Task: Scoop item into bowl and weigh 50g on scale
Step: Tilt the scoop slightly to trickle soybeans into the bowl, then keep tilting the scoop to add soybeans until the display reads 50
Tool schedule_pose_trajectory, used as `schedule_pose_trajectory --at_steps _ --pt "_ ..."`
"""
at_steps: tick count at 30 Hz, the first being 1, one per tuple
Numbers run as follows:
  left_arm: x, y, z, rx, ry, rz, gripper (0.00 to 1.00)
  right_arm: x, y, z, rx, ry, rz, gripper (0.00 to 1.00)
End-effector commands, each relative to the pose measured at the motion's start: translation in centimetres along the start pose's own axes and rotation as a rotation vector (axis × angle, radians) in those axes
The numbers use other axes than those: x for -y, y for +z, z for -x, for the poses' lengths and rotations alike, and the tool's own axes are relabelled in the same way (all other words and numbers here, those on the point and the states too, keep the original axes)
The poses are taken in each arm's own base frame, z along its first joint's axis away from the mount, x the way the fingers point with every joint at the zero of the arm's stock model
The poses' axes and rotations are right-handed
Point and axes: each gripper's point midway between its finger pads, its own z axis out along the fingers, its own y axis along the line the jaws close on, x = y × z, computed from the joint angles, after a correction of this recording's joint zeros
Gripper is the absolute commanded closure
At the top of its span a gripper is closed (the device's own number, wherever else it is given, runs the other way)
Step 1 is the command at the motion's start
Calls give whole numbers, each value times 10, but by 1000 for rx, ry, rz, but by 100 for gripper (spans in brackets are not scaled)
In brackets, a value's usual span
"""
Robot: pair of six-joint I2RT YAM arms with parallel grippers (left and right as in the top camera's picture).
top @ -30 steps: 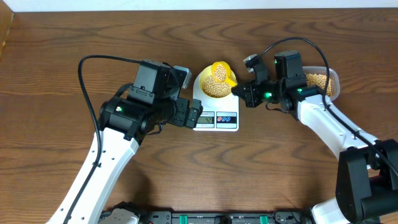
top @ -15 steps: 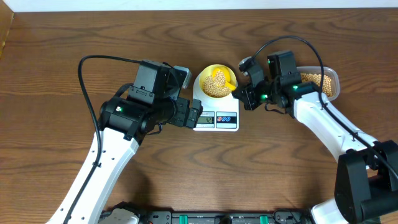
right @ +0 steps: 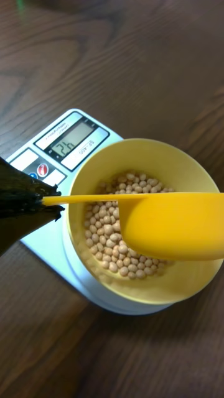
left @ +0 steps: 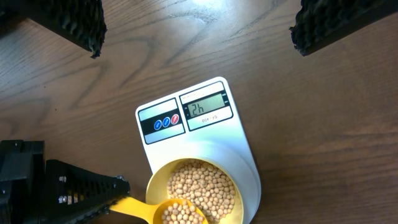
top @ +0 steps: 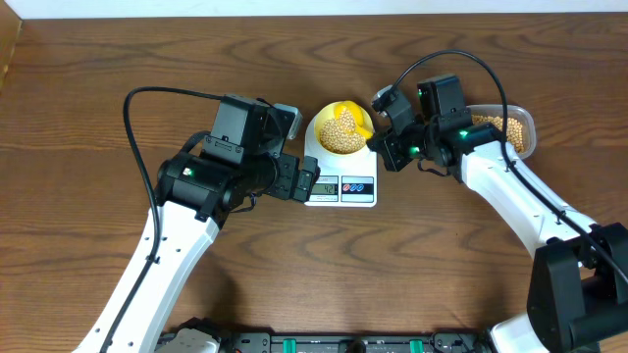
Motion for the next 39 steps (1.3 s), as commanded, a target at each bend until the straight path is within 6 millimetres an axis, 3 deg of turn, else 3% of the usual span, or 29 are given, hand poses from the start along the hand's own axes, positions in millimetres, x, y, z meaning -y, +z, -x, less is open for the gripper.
schedule_pose_trajectory --at_steps 1,39 --pt "1 -10 10 36 -7 5 2 -8 -13 18 45 -80 -13 99" --pt "1 -10 10 36 -7 5 2 -12 -16 14 28 -128 -9 99"
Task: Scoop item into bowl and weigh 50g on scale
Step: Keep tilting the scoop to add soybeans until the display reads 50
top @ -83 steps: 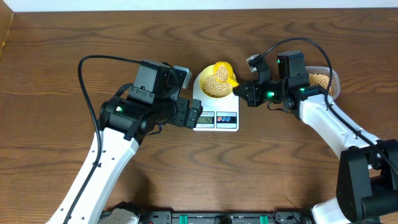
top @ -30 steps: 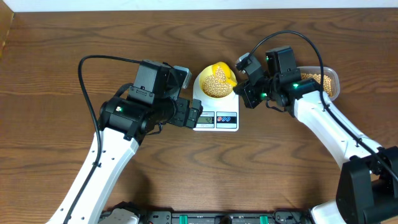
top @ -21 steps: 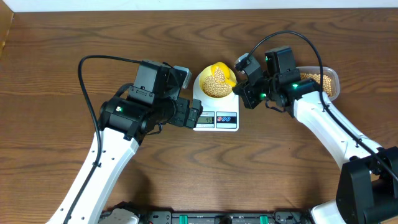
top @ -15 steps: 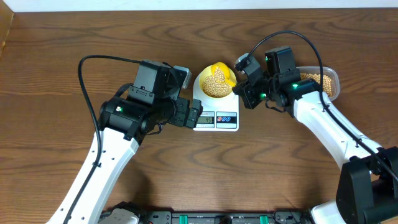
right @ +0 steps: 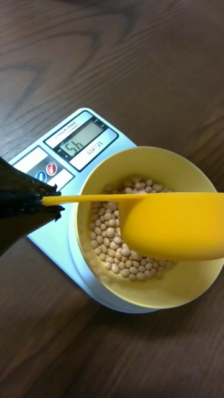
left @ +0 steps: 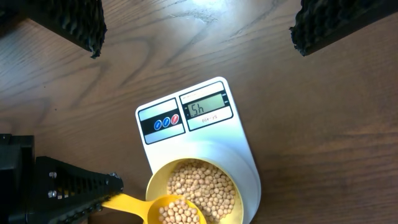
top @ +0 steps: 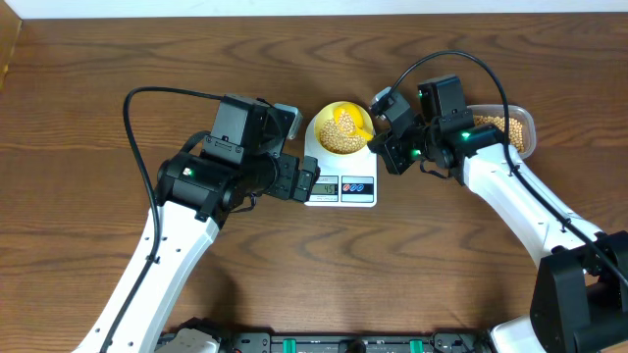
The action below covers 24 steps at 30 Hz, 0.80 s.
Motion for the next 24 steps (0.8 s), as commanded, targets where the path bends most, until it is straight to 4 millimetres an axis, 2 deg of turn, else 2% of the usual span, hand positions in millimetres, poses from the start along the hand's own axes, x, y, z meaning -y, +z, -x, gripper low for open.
schedule_pose_trajectory --at_steps 1,12,24 --pt "1 -10 10 36 -6 4 2 -5 -10 15 38 -51 -5 99" --pt "1 -10 10 36 -7 4 2 4 -10 14 30 -61 -58 99" --pt "1 -10 10 36 -6 4 2 -2 -10 15 36 -50 -24 99"
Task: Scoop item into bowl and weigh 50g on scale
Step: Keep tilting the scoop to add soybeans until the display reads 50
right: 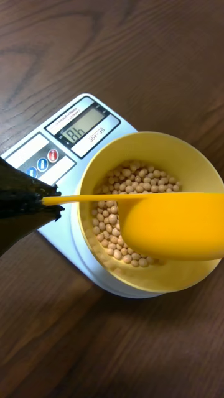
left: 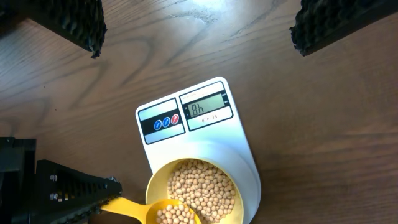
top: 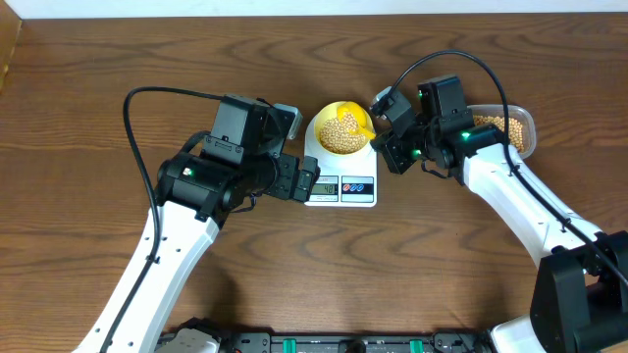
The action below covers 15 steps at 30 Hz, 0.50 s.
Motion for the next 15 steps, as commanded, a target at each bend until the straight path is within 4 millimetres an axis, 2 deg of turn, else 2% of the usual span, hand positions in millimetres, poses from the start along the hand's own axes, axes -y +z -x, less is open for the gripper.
schedule_pose_trajectory --at_steps 1,8,15 --pt "1 -10 10 36 -6 5 2 -8 -10 17 46 -34 16 99" --pt "1 -10 10 36 -6 5 2 -8 -10 17 46 -36 13 99" --pt "1 -10 10 36 -7 5 2 2 -10 15 34 -66 -41 99"
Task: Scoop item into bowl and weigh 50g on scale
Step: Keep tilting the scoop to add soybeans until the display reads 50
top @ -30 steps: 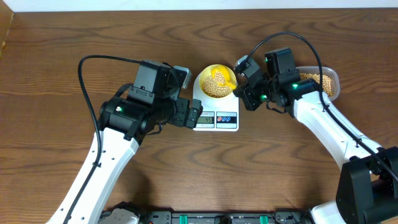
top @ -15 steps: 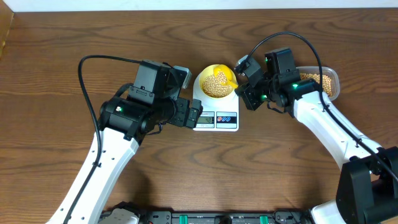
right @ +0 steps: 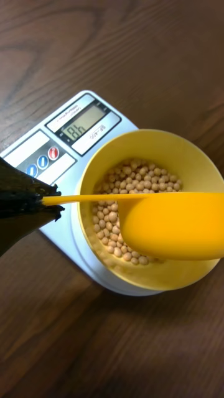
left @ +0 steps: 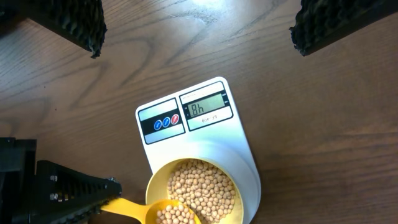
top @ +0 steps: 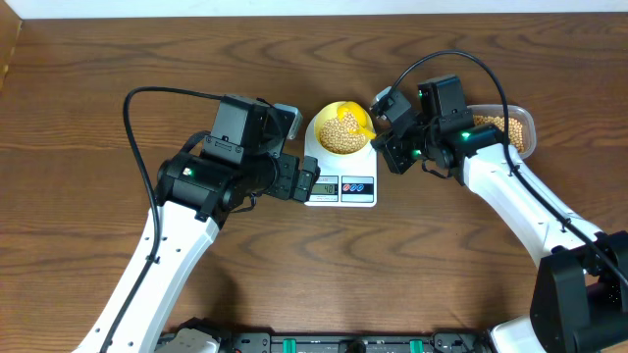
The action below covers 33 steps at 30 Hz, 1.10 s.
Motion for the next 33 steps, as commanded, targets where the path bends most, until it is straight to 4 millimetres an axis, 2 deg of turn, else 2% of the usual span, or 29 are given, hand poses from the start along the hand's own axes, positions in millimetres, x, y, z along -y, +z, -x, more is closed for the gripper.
schedule_pose_trajectory --at_steps 1,23,33 --pt "1 -10 10 36 -6 4 2 -1 -10 15 38 -51 -25 99" --pt "1 -10 10 36 -6 4 2 -1 -10 16 41 -89 -25 99" --pt "1 -10 10 36 -6 4 2 -17 -11 20 65 -40 67 99"
